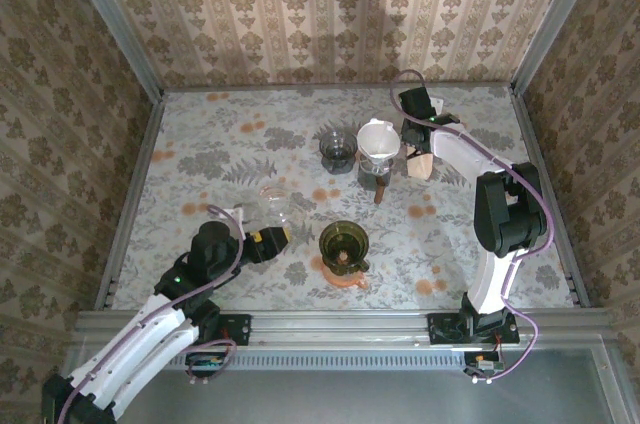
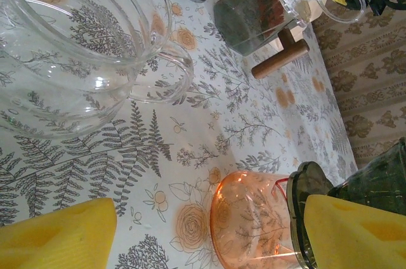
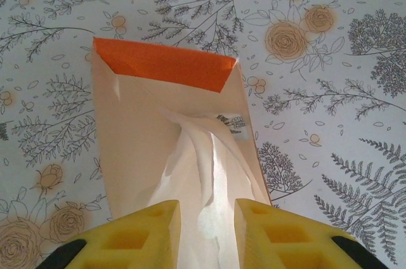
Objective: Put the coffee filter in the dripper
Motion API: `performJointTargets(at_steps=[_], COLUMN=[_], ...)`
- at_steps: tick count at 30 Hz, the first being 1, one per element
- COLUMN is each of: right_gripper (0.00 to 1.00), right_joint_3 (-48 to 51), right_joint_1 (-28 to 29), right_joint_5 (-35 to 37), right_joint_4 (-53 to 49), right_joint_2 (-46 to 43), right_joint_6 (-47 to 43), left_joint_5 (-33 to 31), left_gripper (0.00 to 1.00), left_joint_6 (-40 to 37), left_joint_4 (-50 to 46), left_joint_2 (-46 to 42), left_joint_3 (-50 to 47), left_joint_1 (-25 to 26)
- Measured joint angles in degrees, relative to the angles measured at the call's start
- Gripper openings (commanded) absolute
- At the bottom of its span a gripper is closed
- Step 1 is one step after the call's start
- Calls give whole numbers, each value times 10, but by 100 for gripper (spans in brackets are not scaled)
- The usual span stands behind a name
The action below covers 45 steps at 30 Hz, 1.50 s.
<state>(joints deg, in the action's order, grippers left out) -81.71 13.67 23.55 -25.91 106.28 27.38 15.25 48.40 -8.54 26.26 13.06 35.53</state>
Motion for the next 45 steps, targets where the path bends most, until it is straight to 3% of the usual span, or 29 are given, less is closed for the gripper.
performJointTargets(at_steps=[11, 14, 38, 41, 45], right_gripper=[6, 3, 3, 8, 26], right_joint_3=[0, 0, 0, 1, 5], right_joint_1=[0, 0, 0, 0, 0], right_joint_5=[1, 1, 7, 7, 7], right_joint_4=[0, 0, -1, -1, 0], right_joint_2=[9, 9, -37, -38, -38], right_joint_6=[-1, -2, -4, -4, -3], left_joint_5=[0, 0, 1, 1, 2], left_gripper=[79, 79, 79, 79, 79], left_joint_6=[0, 0, 0, 0, 0], left_joint_4=[0, 0, 5, 5, 7], left_joint_2=[0, 0, 7, 6, 6], left_joint_3=[-1, -1, -3, -3, -3], left_joint_1=[0, 0, 0, 0, 0])
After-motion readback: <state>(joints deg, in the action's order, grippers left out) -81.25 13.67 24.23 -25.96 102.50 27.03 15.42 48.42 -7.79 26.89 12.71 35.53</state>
